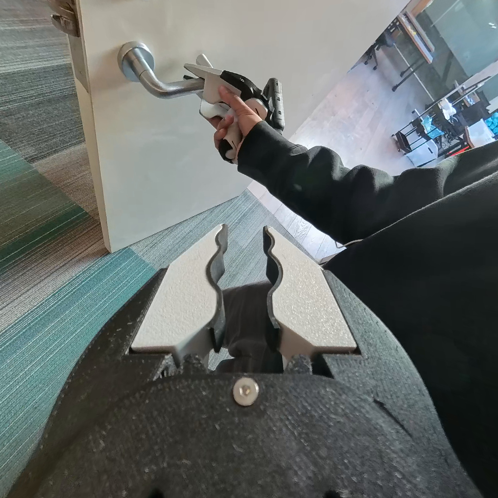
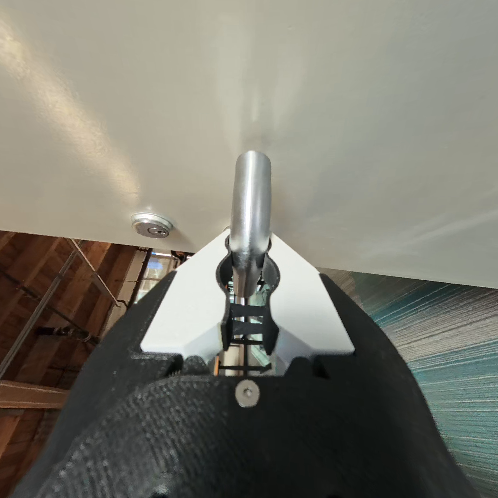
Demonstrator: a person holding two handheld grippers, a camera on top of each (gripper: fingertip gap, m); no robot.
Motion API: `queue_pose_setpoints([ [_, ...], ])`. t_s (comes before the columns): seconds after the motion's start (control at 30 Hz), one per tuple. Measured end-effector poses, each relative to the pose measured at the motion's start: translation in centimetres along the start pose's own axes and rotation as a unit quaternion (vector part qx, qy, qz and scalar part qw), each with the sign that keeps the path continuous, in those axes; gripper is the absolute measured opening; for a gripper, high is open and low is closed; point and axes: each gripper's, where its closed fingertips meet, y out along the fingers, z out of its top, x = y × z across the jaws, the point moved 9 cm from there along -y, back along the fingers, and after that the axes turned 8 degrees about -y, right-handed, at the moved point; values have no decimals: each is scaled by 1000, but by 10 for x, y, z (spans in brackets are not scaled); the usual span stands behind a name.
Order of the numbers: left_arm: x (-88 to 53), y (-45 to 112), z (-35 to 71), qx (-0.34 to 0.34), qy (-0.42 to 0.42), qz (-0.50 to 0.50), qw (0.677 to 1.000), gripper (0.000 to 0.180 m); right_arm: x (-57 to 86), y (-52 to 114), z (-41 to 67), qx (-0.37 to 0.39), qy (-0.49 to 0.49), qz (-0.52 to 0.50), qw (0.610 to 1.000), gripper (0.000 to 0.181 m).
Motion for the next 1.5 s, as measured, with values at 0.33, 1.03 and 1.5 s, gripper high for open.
queue_pose_setpoints([
  [0.33,-1,-1,-5,12,2,-2,1000,25,21,1,-8,23,95,29,995,16],
  [1.03,8,-6,-4,15,7,16,1000,25,11,2,-3,3,50,19,999,16],
  [1.5,14,4,-17,-17,28,31,999,26,32,2,-11,24,124,75,989,16],
])
